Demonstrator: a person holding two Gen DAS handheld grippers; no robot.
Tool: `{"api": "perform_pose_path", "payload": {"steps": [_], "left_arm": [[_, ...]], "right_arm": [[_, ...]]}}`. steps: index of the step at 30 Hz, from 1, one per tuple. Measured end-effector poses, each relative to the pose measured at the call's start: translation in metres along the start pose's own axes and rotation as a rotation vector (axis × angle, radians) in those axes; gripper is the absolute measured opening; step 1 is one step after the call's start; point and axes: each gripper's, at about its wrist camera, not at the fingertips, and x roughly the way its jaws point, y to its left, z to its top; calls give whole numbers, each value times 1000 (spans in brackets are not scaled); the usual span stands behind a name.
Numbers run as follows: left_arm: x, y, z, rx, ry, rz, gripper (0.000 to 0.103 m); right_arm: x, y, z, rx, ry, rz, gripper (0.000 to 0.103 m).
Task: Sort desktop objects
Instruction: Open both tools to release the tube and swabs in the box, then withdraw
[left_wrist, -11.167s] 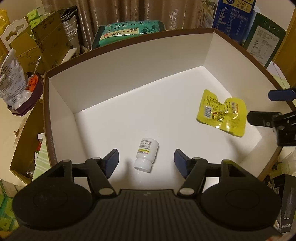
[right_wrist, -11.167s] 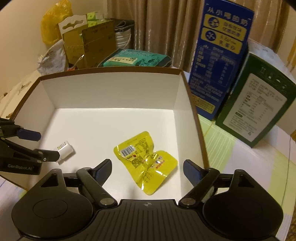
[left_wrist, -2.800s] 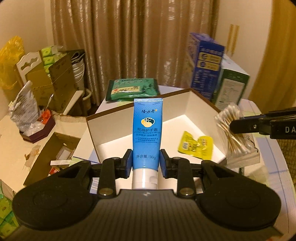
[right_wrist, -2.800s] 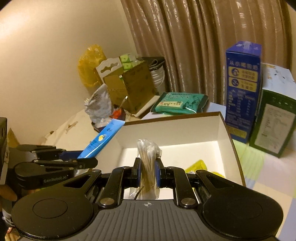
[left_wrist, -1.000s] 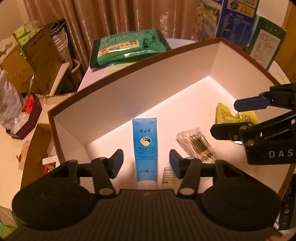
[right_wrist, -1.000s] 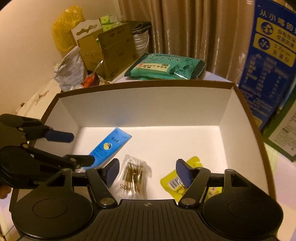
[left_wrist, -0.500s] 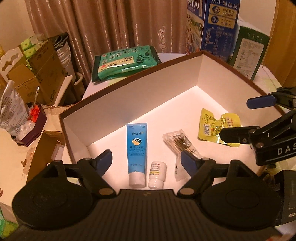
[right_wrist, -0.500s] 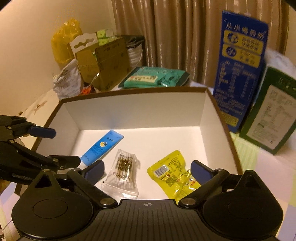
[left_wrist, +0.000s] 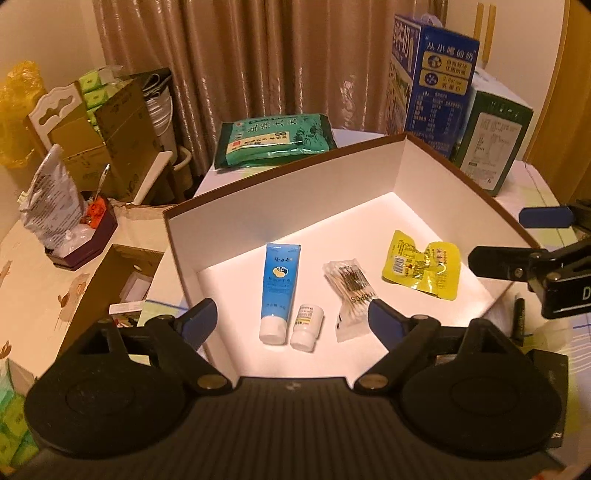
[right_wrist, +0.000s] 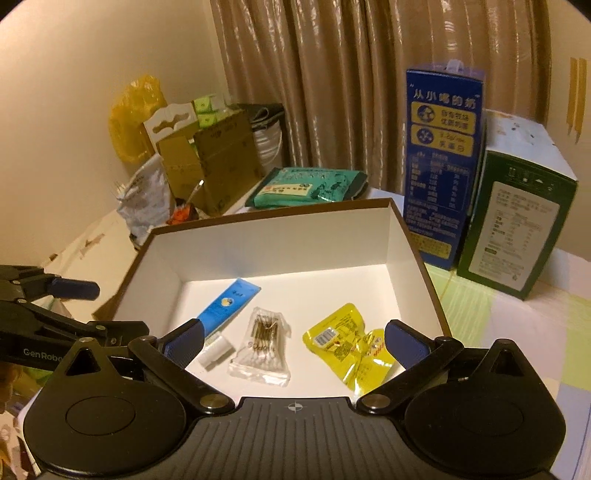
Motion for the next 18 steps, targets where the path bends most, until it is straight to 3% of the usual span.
{"api": "perform_pose_path", "payload": {"steps": [18], "left_arm": [[-69,-33,-53,-27,-10,-32,87]], "right_arm": [[-79,13,-48,27,-39,11,101]]}}
